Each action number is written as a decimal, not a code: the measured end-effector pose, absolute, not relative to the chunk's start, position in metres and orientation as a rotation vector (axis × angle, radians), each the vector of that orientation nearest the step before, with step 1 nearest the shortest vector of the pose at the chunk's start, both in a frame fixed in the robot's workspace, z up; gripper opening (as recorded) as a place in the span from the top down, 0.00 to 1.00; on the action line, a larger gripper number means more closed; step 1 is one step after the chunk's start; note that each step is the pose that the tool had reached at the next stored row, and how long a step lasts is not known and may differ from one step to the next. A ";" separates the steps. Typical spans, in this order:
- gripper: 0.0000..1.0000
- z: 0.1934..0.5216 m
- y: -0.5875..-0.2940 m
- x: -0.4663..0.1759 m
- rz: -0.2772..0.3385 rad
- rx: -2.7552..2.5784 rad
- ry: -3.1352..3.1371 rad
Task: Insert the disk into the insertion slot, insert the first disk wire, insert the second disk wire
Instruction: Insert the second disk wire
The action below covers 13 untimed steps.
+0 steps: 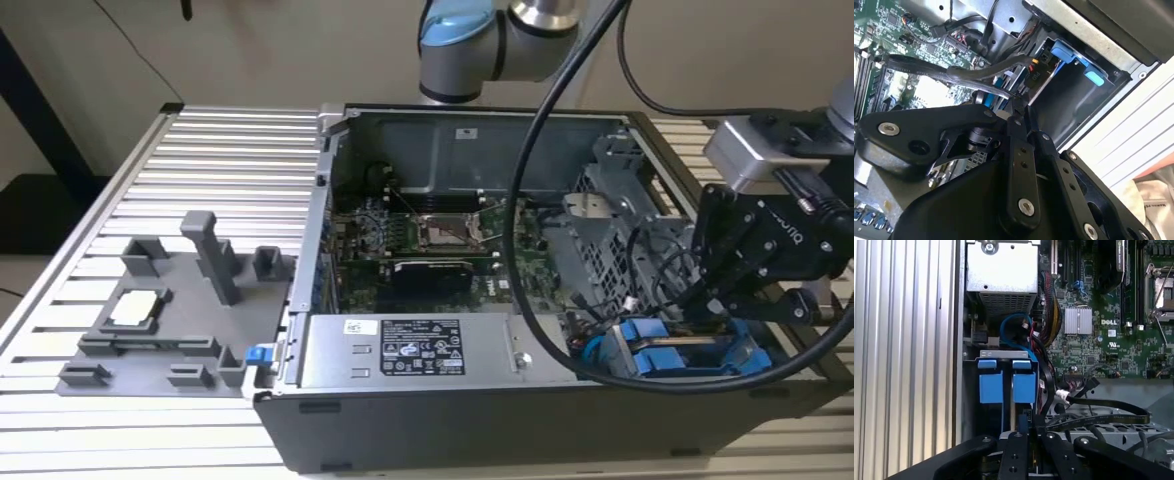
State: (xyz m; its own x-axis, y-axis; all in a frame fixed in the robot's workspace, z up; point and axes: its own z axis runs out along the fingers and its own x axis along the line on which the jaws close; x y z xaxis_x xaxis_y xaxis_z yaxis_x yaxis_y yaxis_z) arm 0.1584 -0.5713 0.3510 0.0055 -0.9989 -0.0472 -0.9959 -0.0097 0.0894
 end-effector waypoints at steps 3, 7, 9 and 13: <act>0.84 0.349 -0.571 0.158 -0.156 2.209 -2.192; 0.84 0.346 -0.571 0.159 -0.164 2.212 -2.196; 0.84 0.344 -0.572 0.161 -0.169 2.214 -2.198; 0.84 0.341 -0.572 0.163 -0.173 2.207 -2.209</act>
State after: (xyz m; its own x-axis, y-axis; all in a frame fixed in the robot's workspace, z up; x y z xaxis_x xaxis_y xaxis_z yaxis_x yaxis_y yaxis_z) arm 0.1631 -0.5720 0.3412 -0.0039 -0.9977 -0.0680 -0.9961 -0.0021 0.0885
